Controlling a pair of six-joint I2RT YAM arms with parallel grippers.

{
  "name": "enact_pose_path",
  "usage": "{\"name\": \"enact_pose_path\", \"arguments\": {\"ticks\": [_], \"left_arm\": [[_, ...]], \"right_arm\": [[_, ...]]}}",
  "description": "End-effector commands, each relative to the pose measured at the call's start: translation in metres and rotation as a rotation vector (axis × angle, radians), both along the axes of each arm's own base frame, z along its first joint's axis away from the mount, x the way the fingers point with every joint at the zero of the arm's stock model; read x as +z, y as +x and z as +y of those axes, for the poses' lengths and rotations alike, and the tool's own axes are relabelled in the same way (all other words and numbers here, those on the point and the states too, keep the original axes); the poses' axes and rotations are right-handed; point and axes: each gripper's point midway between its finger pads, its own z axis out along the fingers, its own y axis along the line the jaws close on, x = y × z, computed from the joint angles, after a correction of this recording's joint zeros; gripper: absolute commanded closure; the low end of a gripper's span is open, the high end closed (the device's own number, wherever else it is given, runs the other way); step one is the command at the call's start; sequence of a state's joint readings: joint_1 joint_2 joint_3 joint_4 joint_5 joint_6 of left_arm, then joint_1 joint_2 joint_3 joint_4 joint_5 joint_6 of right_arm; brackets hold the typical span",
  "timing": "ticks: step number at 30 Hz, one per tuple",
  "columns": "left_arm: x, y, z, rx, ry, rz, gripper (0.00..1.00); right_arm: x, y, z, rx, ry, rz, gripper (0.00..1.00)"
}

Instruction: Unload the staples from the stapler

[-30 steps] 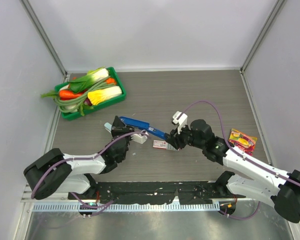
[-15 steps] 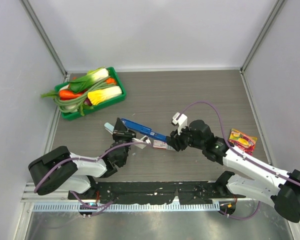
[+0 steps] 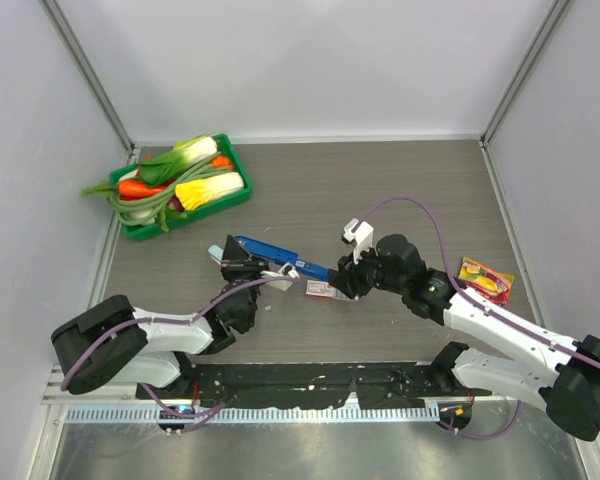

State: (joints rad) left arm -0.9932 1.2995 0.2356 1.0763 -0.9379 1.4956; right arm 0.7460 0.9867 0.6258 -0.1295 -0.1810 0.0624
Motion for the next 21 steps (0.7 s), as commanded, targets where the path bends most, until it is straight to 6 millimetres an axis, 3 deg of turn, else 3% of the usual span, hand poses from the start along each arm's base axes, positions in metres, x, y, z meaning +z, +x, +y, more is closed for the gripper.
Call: {"name": "enact_pose_path", "arguments": {"ticks": [1,2,3,4,5,6,7,8,10,12,14,15,16,18,19,20,21], "left_arm": [[0.018,-0.001,-0.047,-0.185,-0.152,-0.019,1.00],[0.010,-0.002,-0.049,-0.199,-0.121,0.007,1.00],[-0.015,-0.007,-0.047,-0.220,-0.038,0.061,1.00],[-0.021,-0.012,-0.048,-0.257,0.069,0.056,1.00],[-0.016,-0.020,-0.055,-0.321,0.119,-0.004,1.00],[0.012,-0.025,-0.067,-0.413,0.054,-0.120,1.00],[0.033,-0.015,-0.062,-0.326,0.004,-0.143,1.00],[0.023,-0.001,-0.055,-0.217,-0.090,-0.043,1.00],[-0.015,0.009,-0.053,-0.203,0.012,0.105,1.00],[-0.002,0.007,-0.052,-0.290,-0.063,0.008,1.00],[-0.031,0.010,-0.043,-0.169,-0.109,0.193,1.00],[-0.040,0.014,-0.049,-0.143,-0.040,0.311,1.00],[-0.083,-0.001,-0.031,-0.115,0.147,0.506,1.00],[-0.087,-0.001,-0.025,-0.133,0.194,0.465,1.00],[-0.038,0.015,-0.041,-0.166,-0.011,0.252,1.00],[-0.023,0.021,-0.034,-0.137,-0.058,0.198,1.00],[0.006,0.033,-0.038,-0.107,-0.130,0.157,1.00]], "right_arm": [[0.140,0.049,0.023,-0.153,0.410,-0.246,0.99],[0.139,0.049,0.024,-0.152,0.421,-0.247,0.99],[0.136,0.050,0.025,-0.155,0.420,-0.241,0.99],[0.134,0.050,0.027,-0.145,0.420,-0.230,0.99],[0.135,0.049,0.029,-0.138,0.425,-0.221,0.99],[0.136,0.047,0.031,-0.127,0.432,-0.216,0.99],[0.134,0.046,0.030,-0.125,0.435,-0.209,0.99],[0.135,0.047,0.029,-0.136,0.446,-0.216,0.99],[0.128,0.049,0.030,-0.146,0.438,-0.210,0.99],[0.124,0.049,0.031,-0.138,0.421,-0.191,0.99],[0.126,0.045,0.031,-0.129,0.434,-0.188,0.99],[0.127,0.045,0.029,-0.137,0.437,-0.195,0.99],[0.127,0.045,0.027,-0.143,0.434,-0.201,0.99],[0.126,0.046,0.026,-0.147,0.425,-0.202,0.99],[0.127,0.046,0.026,-0.147,0.426,-0.203,0.99],[0.126,0.046,0.028,-0.142,0.426,-0.195,0.99],[0.126,0.046,0.028,-0.144,0.432,-0.190,0.99]]}}
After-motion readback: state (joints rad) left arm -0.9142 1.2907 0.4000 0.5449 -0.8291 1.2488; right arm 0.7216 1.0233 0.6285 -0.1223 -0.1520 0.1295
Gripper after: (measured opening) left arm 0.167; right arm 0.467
